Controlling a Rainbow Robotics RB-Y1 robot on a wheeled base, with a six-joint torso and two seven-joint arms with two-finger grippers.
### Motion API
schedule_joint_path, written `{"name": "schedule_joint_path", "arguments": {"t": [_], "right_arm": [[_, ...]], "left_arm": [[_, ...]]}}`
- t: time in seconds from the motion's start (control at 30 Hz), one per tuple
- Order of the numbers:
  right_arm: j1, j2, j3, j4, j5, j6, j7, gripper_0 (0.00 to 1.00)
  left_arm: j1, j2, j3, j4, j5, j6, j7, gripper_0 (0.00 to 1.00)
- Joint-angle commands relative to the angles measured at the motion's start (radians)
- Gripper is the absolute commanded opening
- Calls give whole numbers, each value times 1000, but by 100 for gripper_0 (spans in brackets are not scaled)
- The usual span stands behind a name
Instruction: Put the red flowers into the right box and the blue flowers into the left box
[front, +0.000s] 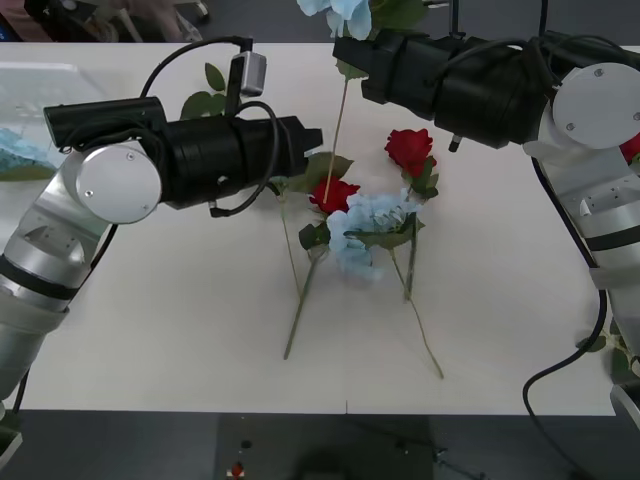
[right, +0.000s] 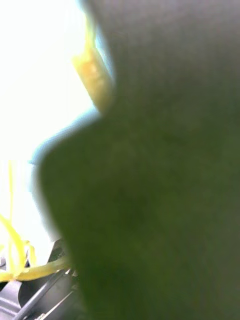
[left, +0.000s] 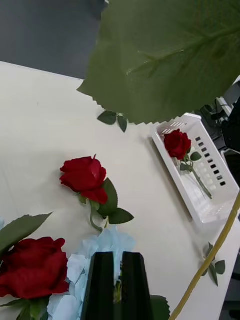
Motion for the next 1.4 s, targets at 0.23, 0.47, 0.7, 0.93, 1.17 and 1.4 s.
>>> {"name": "schedule_joint_path", "arguments": {"t": [0.23, 0.47, 0.7, 0.93, 1.17, 1.4], "right_arm": [[-15, -1, 7, -20, -6, -1, 36, 60], [-17, 1, 12, -20, -9, -1, 38, 60], [-15, -1, 12, -20, -9, -1, 41, 60], [-15, -1, 12, -20, -27, -1, 38, 0], [-15, -2, 12, -20, -36, -1, 44, 0], [-17, -2, 12, -20, -47, -3, 49, 0]], "left_arm": [[-13, 106, 58, -23, 120, 3, -115, 100], [44, 193, 170, -23, 393, 178, -296, 100], [59, 212, 176, -23, 429, 185, -357, 100], [60, 204, 176, -21, 428, 185, -368, 100], [60, 195, 176, -21, 420, 184, -368, 100], [62, 193, 176, -21, 420, 185, -368, 100]]}}
